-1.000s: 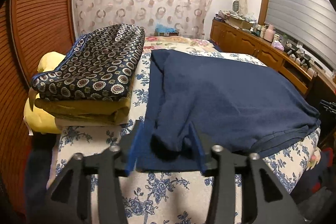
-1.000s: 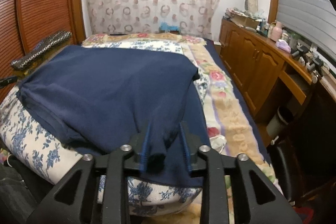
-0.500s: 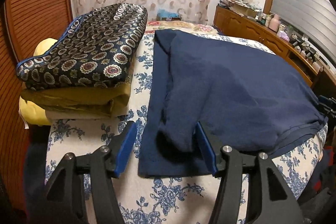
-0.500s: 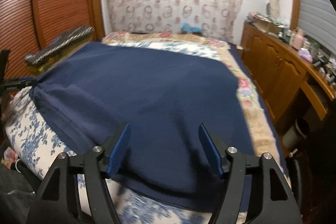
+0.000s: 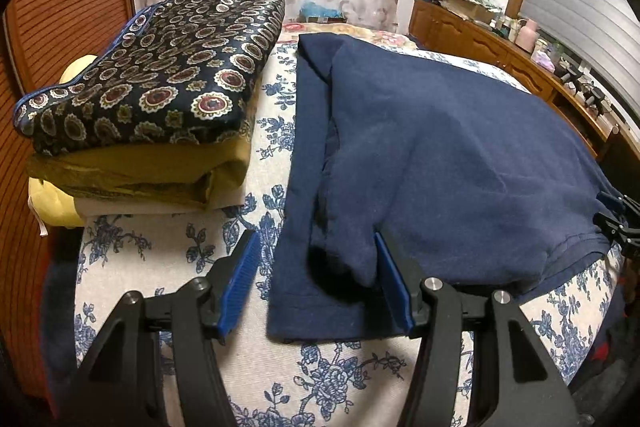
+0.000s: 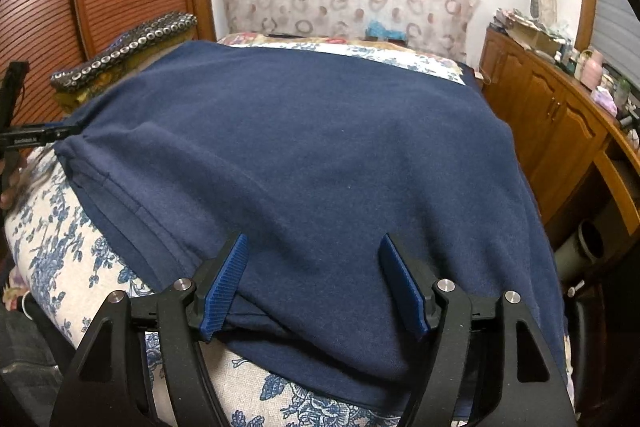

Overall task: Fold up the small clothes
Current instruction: 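Move the left tool to the shirt edge and close on it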

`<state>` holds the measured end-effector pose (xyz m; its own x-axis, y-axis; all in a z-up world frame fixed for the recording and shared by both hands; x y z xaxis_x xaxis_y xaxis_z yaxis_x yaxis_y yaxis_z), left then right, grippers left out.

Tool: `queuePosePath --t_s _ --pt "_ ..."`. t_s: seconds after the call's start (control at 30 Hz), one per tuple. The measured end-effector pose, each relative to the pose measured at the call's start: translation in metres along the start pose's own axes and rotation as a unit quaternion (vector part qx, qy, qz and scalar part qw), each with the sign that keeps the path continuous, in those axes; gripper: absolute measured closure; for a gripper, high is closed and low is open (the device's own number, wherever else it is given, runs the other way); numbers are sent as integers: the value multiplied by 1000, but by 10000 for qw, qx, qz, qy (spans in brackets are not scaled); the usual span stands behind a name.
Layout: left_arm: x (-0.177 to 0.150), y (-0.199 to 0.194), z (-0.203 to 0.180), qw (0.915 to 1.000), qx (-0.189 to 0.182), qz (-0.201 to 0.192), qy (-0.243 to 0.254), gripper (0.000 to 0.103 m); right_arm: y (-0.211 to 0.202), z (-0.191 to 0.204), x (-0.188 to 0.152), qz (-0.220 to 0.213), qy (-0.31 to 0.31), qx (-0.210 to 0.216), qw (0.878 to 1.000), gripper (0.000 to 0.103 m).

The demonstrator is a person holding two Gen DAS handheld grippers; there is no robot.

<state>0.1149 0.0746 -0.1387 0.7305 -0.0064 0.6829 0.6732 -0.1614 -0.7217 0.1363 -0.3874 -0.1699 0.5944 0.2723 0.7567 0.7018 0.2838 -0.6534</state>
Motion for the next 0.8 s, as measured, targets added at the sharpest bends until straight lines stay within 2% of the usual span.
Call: queuePosePath --t_s 0.17,0.23,0.3,0.43,0.5,0.57,0.8 --pt "1 0 -1 10000 -35 15 66 46 0 -1 -1 -15 -7 -9 10000 30" --pt "2 0 -3 9998 -146 12 108 50 0 -1 -1 -19 -8 -11 10000 30" --pt "3 0 -7 9997 -194 6 172 63 0 -1 -1 -20 -6 -10 10000 29" --pt "5 0 -14 9992 -273 38 279 78 0 -1 -1 -16 -12 -13 10000 29" --pt "6 -1 -16 9990 -340 39 300 89 0 -1 -1 -15 -10 -10 10000 29" --pt "7 -4 -20 9986 -311 -71 416 93 0 -1 -1 -19 -8 -11 10000 29" --pt "20 -32 -43 9947 -512 -594 667 95 0 0 -1 -40 -6 -5 10000 28"
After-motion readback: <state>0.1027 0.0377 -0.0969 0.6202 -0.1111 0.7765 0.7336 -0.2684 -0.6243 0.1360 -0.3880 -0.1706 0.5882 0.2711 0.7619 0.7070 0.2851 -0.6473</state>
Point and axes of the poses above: each gripper's, at about its wrist camera, not at the fingertips, and y roughly the way its jaws point, z to its left, x to its top, the point moved 3 cm from there along y, roughly the way its jaws point, and after that the axes turned 2 degrees about -z, right-handed, at the moved point
